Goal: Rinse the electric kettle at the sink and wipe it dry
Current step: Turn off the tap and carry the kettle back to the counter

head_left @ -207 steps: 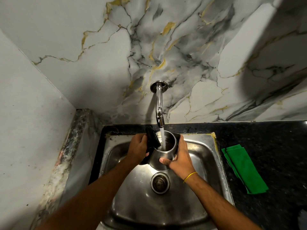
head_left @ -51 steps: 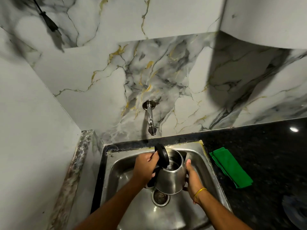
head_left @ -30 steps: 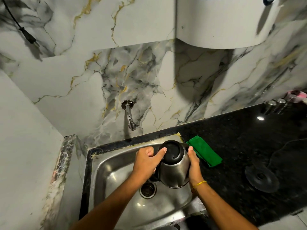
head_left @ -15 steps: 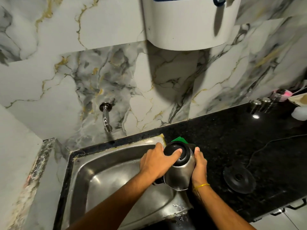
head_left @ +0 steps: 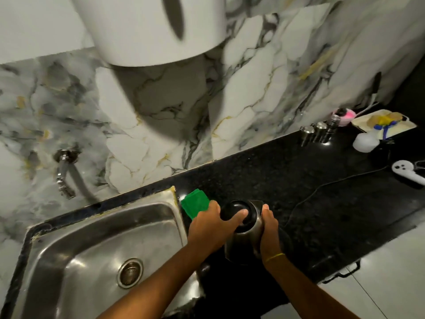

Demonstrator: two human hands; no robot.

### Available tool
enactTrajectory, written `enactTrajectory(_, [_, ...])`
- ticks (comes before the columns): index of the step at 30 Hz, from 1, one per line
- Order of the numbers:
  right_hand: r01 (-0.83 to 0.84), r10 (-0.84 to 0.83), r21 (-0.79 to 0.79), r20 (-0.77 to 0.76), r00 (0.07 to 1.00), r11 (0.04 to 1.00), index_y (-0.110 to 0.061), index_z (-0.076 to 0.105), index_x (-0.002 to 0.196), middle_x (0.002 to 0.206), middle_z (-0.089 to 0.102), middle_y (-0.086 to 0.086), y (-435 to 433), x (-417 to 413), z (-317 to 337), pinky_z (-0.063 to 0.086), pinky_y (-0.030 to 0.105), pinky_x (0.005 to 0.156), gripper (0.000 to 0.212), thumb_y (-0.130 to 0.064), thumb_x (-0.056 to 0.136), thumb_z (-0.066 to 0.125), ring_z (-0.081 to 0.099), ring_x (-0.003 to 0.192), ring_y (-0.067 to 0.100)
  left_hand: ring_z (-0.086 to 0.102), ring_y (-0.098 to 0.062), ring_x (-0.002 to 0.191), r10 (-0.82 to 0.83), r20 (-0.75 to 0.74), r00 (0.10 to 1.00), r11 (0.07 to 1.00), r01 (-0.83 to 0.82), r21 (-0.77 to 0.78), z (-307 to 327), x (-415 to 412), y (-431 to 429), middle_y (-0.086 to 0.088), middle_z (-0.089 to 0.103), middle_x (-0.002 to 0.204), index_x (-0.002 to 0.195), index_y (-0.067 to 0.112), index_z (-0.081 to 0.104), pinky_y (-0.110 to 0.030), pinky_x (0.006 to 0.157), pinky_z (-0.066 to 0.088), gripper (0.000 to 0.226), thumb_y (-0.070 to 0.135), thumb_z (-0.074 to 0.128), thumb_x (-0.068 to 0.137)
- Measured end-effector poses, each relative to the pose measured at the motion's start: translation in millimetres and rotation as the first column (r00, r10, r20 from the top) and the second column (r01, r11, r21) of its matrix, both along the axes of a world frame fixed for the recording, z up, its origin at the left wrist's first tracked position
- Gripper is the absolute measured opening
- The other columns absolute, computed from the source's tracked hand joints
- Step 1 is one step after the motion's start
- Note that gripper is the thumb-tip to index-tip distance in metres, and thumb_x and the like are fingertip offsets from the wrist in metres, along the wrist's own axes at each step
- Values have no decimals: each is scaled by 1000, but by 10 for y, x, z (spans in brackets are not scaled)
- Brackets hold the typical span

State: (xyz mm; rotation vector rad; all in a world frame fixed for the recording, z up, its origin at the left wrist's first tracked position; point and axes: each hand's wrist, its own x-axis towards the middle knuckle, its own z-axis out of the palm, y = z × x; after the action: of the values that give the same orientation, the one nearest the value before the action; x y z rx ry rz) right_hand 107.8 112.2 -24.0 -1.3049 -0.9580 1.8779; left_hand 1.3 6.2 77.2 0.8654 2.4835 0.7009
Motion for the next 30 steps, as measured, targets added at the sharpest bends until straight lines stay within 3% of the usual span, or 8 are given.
enactTrajectory(5, [26, -41, -127, -109, 993, 992, -16, 71, 126, 127, 72, 20, 359, 365, -313, 57, 60, 99, 90, -85, 68, 70, 72, 114, 40, 52, -14, 52, -46, 159, 986, 976, 10, 218, -162, 208, 305, 4, 56, 62, 74, 27, 43, -35, 50, 40, 57, 72, 77, 67])
enactTrajectory(7, [18, -42, -167, -139, 989, 986, -13, 73, 126, 119, 76, 20, 399, 438, -113, 58, 56, 96, 81, -79, 79, 63, 72, 112, 39, 55, -13, 51, -138, 298, 945, 942, 32, 335, -190, 206, 312, 5, 60, 58, 78, 31, 47, -36, 50, 43, 48, 51, 89, 68])
enactTrajectory(11, [9, -41, -180, -177, 983, 984, -10, 78, 105, 95, 82, 13, 486, 538, -57, 57, 41, 81, 59, -58, 103, 43, 78, 88, 28, 54, 1, 63, -286, 458, 841, 913, 95, 396, -247, 182, 226, 13, 66, 69, 90, 28, 52, -16, 59, 43, 50, 4, 90, 67])
enactTrajectory(15, [64, -85, -129, -169, 982, 990, 2, 72, 110, 120, 71, 33, 542, 460, -84, 56, 57, 100, 65, -59, 100, 50, 70, 112, 46, 50, 4, 54, -178, 330, 927, 940, 60, 337, -319, 224, 177, 14, 63, 59, 84, 28, 53, -15, 54, 38, 44, 9, 88, 64])
enactTrajectory(18, [69, -84, -110, -139, 987, 992, -7, 71, 85, 96, 74, 26, 565, 402, -119, 56, 56, 96, 52, -53, 101, 52, 71, 96, 43, 58, 11, 61, -162, 185, 969, 957, 109, 268, -295, 230, 173, 13, 60, 59, 81, 27, 53, -10, 55, 42, 43, 6, 87, 64])
enactTrajectory(20, [49, -65, -123, -126, 990, 991, -3, 74, 97, 102, 76, 26, 537, 356, -207, 58, 56, 98, 55, -56, 95, 60, 72, 101, 41, 57, 15, 67, -164, 120, 979, 965, 134, 226, -300, 204, 157, 15, 57, 65, 77, 33, 49, -9, 57, 42, 46, 7, 85, 62])
enactTrajectory(23, [15, -42, -165, -162, 986, 986, -1, 67, 129, 130, 67, 30, 415, 270, -395, 48, 63, 111, 85, -71, 80, 70, 64, 124, 47, 58, 3, 64, -145, 87, 986, 977, 129, 171, -355, 140, 120, 13, 57, 69, 80, 30, 50, -10, 56, 42, 40, 13, 82, 62])
enactTrajectory(30, [-27, 16, -152, -77, 997, 988, -18, 78, 116, 123, 75, 18, 99, 139, -516, 49, 58, 111, 66, -74, 84, 64, 68, 121, 38, 58, -11, 61, -83, 50, 995, 968, 69, 240, -502, -48, 7, 3, 59, 64, 75, 29, 46, -17, 49, 35, 38, 8, 72, 56])
